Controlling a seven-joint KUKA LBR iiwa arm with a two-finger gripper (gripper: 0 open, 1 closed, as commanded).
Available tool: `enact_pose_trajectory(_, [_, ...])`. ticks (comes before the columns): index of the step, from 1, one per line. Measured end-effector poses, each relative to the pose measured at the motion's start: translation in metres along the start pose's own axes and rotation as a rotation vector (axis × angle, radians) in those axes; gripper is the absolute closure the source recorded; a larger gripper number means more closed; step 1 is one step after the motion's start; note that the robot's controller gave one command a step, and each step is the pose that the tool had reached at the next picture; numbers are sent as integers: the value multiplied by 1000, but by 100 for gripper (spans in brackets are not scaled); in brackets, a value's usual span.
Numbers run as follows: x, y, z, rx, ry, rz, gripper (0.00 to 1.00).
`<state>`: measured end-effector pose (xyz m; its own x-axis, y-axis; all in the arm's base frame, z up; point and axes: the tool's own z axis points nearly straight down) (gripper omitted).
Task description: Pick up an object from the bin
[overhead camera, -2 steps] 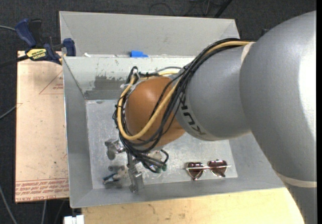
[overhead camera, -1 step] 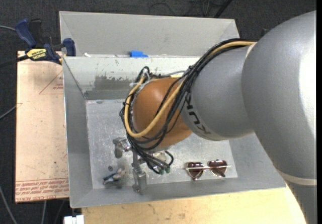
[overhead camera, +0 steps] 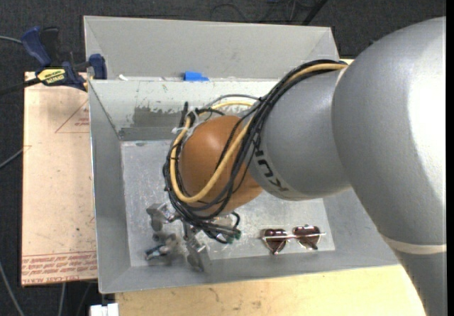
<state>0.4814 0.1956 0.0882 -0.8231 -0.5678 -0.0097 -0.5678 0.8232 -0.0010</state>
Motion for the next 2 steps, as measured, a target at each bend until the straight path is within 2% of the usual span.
enact_pose_trajectory(1, [-9,17,19,-4,8,-247,100])
enact_pose_trajectory(2, [-9,17,19,-4,8,-246,100])
